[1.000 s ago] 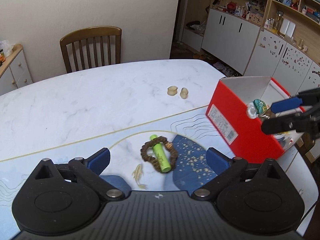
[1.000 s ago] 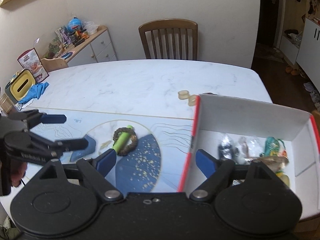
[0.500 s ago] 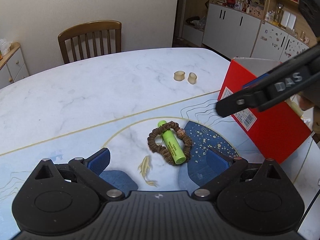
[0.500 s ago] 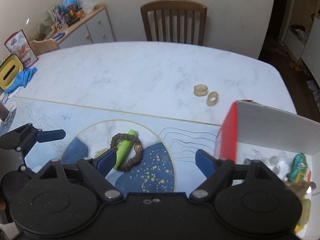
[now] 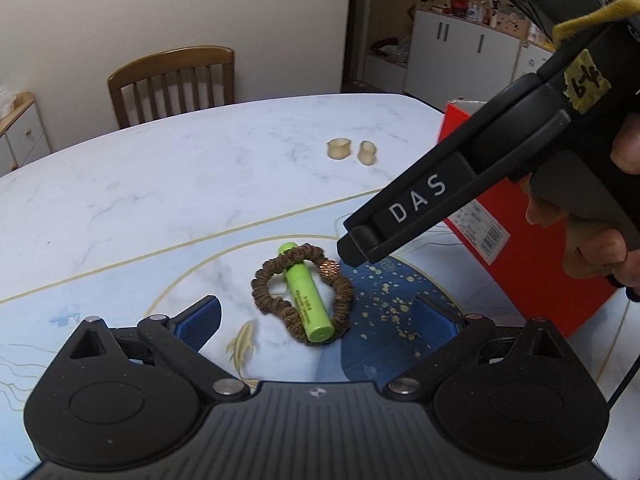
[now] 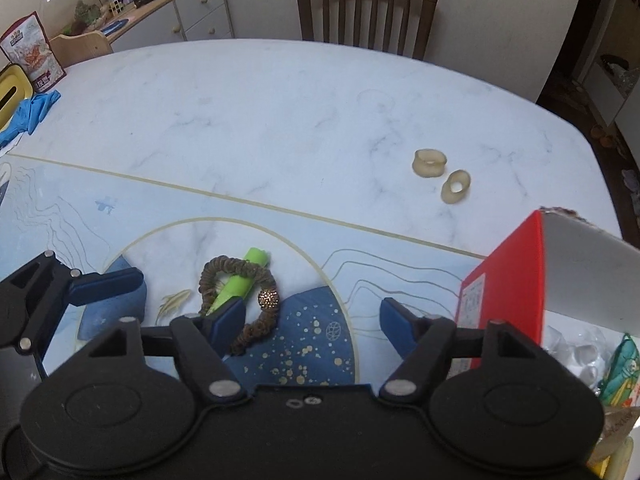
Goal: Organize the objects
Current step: 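Grasp the green battery with the left gripper while the right grasps the bead bracelet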
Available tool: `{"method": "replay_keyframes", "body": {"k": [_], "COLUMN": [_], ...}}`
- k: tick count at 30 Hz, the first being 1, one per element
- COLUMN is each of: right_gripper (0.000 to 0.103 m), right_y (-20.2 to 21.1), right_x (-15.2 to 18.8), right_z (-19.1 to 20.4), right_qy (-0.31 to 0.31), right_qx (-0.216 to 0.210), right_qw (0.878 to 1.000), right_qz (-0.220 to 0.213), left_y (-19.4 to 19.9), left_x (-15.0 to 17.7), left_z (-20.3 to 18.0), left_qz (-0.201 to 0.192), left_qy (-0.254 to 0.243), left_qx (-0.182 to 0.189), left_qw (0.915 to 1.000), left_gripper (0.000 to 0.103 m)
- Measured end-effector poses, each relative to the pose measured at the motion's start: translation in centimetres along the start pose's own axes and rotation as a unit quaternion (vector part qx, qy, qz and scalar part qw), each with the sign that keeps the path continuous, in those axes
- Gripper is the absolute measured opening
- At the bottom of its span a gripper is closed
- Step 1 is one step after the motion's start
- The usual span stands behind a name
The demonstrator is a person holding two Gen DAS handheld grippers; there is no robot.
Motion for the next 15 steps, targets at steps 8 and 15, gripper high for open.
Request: {"method": "replay_keyframes", "body": {"k": [8, 15], "right_gripper": [0.059, 0.052], "right_y": [-2.1, -3.2], "right_x": [-0.4, -0.5], "right_z": [0.3, 0.4], "right_qy": [0.001, 0.004], "right_qx": [-0.013, -0.022], "right_qw": [1.0, 0.999], "right_qz": [0.018, 0.027], "left_y": [-0.7, -0.5], "left_x": [0.4, 0.2], "left_z": [0.5, 0.4], "left_qz": [0.015, 0.009], "left_qy": [0.016, 0.015], "left_qx": [-0.012, -0.017], "left_qw": [0.9997, 0.9997], "left_gripper": [0.056, 0.038]}}
Point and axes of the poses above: each gripper's, at about its wrist camera, not at the fingertips, and y roughly against the way its jaws point, z to its left, x to its underside, the point moved 2 cm from there along -y, roughly the way its jaws point, and after that the axes turned 6 degrees about -z, right-handed, at the moved point
